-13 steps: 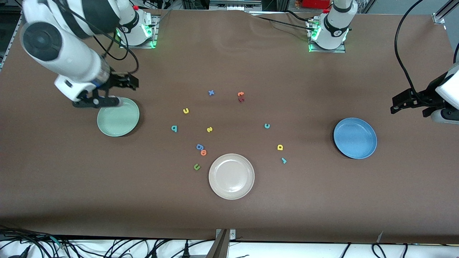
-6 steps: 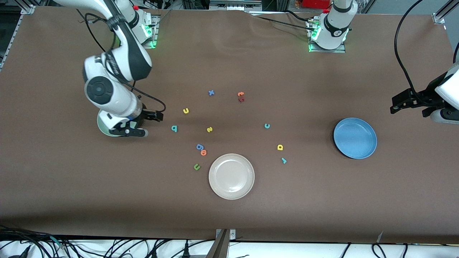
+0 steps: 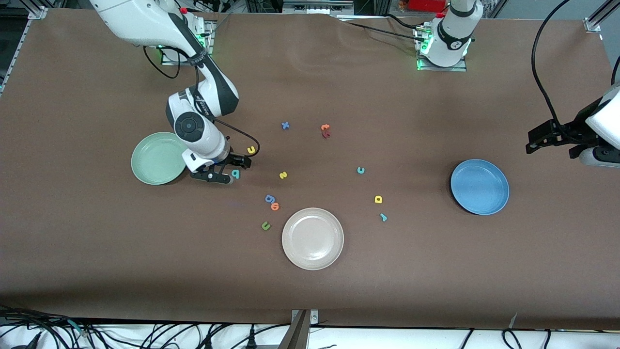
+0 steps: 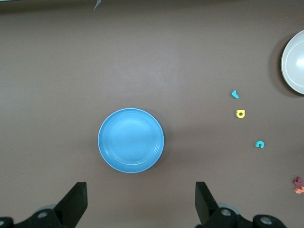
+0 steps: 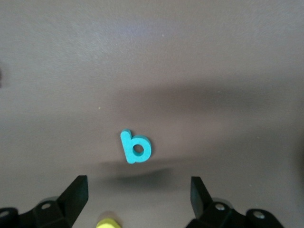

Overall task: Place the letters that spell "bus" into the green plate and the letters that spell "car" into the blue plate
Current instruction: 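Grasp the teal b with the right gripper while the left gripper advances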

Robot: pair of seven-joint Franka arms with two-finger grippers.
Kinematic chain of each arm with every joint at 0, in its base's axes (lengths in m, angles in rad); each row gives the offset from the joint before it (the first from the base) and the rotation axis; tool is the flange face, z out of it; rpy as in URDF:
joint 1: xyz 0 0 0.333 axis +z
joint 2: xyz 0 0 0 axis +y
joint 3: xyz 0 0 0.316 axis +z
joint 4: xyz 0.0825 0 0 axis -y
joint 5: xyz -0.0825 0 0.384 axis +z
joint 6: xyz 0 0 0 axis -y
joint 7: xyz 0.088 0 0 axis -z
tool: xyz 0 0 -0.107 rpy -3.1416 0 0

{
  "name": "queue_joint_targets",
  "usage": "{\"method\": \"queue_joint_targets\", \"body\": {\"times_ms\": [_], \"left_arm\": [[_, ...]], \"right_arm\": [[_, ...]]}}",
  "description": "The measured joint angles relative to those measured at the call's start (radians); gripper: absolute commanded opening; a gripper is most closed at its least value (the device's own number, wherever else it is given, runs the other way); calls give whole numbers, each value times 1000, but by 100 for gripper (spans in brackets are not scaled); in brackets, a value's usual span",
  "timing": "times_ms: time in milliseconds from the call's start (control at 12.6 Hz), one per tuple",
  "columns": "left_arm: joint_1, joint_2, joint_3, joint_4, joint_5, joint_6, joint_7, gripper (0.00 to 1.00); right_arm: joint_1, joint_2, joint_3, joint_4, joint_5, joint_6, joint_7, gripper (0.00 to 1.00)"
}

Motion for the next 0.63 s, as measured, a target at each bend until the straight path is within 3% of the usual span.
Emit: {"method": "queue_joint_targets", "body": {"times_ms": [238,634], "left_arm": [[0,2,0,0,0,-3,0,100],[-26,57,0,-35,0,-9,1,100]], "right_arm": [[0,14,-16,0,-65,19,2,68],[6,35,-26,0,-92,65,35,66]]}}
